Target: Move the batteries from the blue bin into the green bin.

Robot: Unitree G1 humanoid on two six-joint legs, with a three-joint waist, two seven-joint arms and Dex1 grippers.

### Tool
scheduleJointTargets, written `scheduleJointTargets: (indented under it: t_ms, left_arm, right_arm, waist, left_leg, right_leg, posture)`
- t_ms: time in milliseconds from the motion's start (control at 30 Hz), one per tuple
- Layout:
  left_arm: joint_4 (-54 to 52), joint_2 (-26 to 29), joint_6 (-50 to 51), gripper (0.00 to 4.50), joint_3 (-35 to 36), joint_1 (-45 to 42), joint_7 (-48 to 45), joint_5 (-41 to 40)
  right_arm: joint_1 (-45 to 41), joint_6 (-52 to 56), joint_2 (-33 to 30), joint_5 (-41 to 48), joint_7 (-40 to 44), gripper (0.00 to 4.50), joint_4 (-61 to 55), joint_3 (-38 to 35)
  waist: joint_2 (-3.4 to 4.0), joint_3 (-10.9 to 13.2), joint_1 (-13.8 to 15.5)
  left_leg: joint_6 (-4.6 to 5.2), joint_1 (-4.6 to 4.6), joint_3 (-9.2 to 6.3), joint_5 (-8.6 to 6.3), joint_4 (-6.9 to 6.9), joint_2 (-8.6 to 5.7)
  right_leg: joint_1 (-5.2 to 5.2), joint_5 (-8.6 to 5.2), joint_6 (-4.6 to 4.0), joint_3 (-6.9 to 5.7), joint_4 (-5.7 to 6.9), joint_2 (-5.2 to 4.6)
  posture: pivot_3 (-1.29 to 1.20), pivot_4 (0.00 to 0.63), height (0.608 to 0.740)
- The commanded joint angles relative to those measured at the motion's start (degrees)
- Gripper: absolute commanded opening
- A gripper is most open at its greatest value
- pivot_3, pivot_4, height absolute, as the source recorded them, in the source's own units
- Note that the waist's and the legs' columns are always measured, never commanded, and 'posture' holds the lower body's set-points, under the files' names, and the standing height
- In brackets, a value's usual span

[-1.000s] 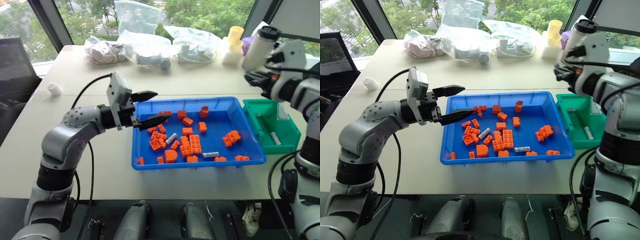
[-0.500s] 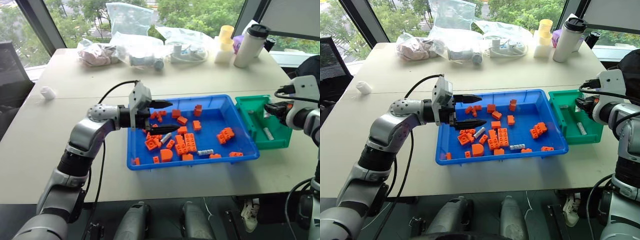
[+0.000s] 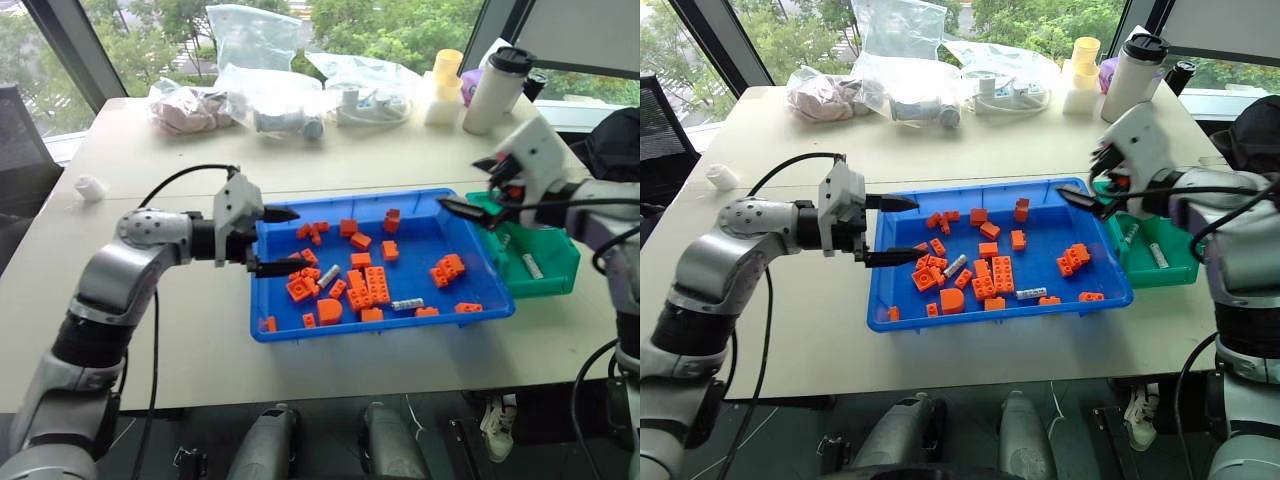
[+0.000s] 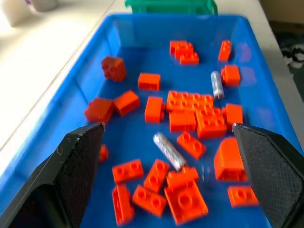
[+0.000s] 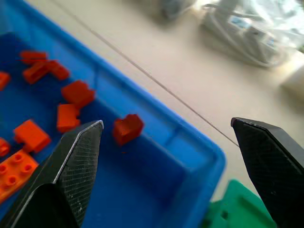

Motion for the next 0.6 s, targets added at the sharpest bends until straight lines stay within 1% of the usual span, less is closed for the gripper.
scheduleJointTargets:
  t_ms: [33, 133, 233, 400, 600]
  left_arm:
    - [-5.9, 4.5, 2.0, 4.5, 3.3, 1.8, -2.1, -1.9]
    - [-8.8, 6.3, 3.4, 4.5, 4.9, 4.3, -1.3, -2.6]
    - [-12.4, 8.2, 4.7, 4.5, 6.3, 8.0, -1.2, -3.4]
    - [-16.0, 8.3, 7.4, 4.5, 9.0, 11.6, 2.6, -4.3]
    - [-17.6, 8.5, 8.5, 4.5, 10.0, 14.0, 4.4, -5.0]
  right_arm:
    - [-3.6, -5.5, 2.2, 0.4, 7.7, 4.46, 1.1, 6.2]
    - [-6.6, -8.4, 5.9, 0.3, 12.2, 4.46, 5.6, 10.4]
    - [-9.7, -12.9, 9.5, -2.5, 14.8, 4.46, 11.8, 14.6]
    - [-15.0, -17.7, 15.9, -6.9, 17.6, 4.46, 22.7, 19.6]
    - [-17.8, -21.2, 19.2, -11.8, 20.1, 4.46, 29.9, 23.2]
  waist:
    - [-0.05, 0.0, 0.1]
    - [-0.05, 0.0, 0.2]
    - [-0.05, 0.0, 0.0]
    - [-0.05, 0.0, -0.1]
    - [-0.05, 0.0, 0.1]
  left_leg:
    - [0.0, 0.0, 0.0, 0.0, 0.0, 0.0]
    - [0.05, 0.0, -0.04, -0.04, 0.02, -0.04]
    - [-0.07, 0.0, -0.04, 0.02, 0.01, -0.04]
    - [-0.12, 0.0, -0.04, 0.05, 0.0, -0.03]
    - [-0.14, -0.01, -0.04, 0.05, 0.0, -0.06]
  right_leg:
    - [0.01, 0.0, 0.0, -0.01, -0.01, -0.01]
    - [0.05, 0.0, 0.0, -0.04, -0.04, -0.09]
    - [0.03, 0.0, 0.0, -0.04, -0.04, -0.1]
    - [-0.03, 0.0, 0.0, -0.03, -0.01, -0.09]
    - [-0.04, 0.0, 0.0, -0.03, 0.01, -0.1]
  posture:
    - [0.0, 0.15, 0.74]
    - [0.0, 0.15, 0.74]
    - [0.0, 0.15, 0.74]
    - [0.0, 0.15, 0.74]
    - [0.0, 0.15, 0.74]
